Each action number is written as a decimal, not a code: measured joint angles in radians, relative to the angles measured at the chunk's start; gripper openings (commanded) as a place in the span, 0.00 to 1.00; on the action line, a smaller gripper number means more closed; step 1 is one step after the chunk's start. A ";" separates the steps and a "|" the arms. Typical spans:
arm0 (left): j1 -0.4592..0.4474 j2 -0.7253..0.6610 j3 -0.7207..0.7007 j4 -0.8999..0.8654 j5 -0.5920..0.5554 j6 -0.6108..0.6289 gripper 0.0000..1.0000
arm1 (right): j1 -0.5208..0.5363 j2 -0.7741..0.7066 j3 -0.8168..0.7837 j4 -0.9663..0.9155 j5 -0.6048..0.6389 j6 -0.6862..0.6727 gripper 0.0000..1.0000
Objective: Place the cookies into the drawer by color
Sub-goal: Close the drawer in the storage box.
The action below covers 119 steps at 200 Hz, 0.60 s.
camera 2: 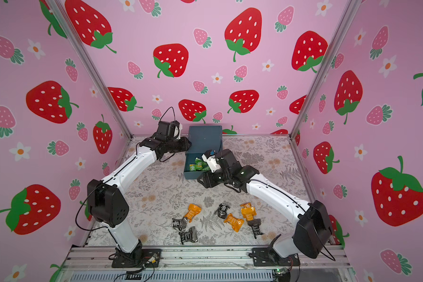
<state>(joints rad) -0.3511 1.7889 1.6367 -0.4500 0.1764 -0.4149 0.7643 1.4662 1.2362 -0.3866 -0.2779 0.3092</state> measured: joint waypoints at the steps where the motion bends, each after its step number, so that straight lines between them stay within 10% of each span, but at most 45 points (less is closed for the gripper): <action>1: 0.000 -0.001 -0.002 0.002 0.000 0.000 0.33 | -0.001 0.002 0.003 0.000 0.002 -0.001 0.60; 119: 0.003 -0.036 -0.061 0.053 0.010 0.000 0.30 | -0.021 0.276 0.310 -0.083 0.163 -0.093 0.60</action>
<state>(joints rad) -0.3485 1.7527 1.5761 -0.3969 0.1867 -0.4149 0.7433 1.7424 1.5459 -0.4694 -0.1150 0.2161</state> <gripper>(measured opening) 0.298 0.601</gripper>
